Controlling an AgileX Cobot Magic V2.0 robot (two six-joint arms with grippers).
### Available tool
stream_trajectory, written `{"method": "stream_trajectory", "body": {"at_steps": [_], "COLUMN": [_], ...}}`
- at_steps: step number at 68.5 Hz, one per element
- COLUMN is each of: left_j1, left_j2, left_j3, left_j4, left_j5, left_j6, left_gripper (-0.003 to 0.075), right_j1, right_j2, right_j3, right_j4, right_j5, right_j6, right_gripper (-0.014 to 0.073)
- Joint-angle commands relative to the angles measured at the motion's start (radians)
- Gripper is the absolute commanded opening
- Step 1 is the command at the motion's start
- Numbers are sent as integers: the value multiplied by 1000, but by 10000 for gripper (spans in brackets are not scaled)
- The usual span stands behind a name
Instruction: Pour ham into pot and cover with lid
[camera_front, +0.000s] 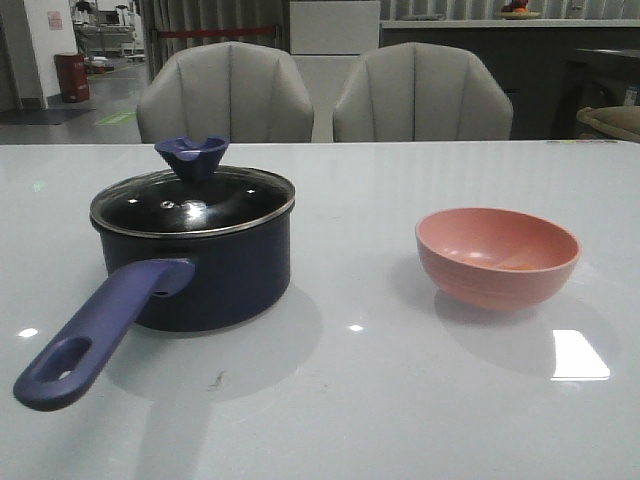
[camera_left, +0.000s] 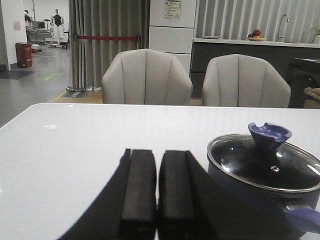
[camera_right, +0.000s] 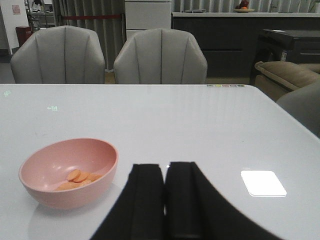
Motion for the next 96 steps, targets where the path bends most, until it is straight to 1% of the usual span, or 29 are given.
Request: {"method": "stream_trajectory", "body": {"at_steps": [1, 55, 67, 79, 83, 88, 96], "left_j1": [-3, -3, -3, -3, -3, -3, -3], "left_j2": [-18, -18, -18, -16, -12, 5, 78], "left_j3": [21, 21, 21, 2, -32, -82, -219], "left_j4": [0, 0, 0, 0, 0, 0, 4], "left_j5": [-82, -87, -214, -305, -297, -250, -98], "left_j6": [-4, -4, -4, -4, -4, -4, -4], "left_gripper": [112, 112, 112, 112, 112, 112, 112], "right_j1": [-6, -6, -6, -6, -6, -6, -6], "right_j2": [-19, -19, -19, -19, -19, -19, -19], "right_j3": [-5, -5, -5, -5, -5, -5, -5], "right_j4": [-16, -16, -16, -16, -16, -16, -16], "right_j5": [-86, -86, -86, -86, -86, -86, -86], "right_j6": [-3, -3, -3, -3, -3, -3, -3], "right_gripper": [148, 148, 148, 148, 148, 148, 148]}}
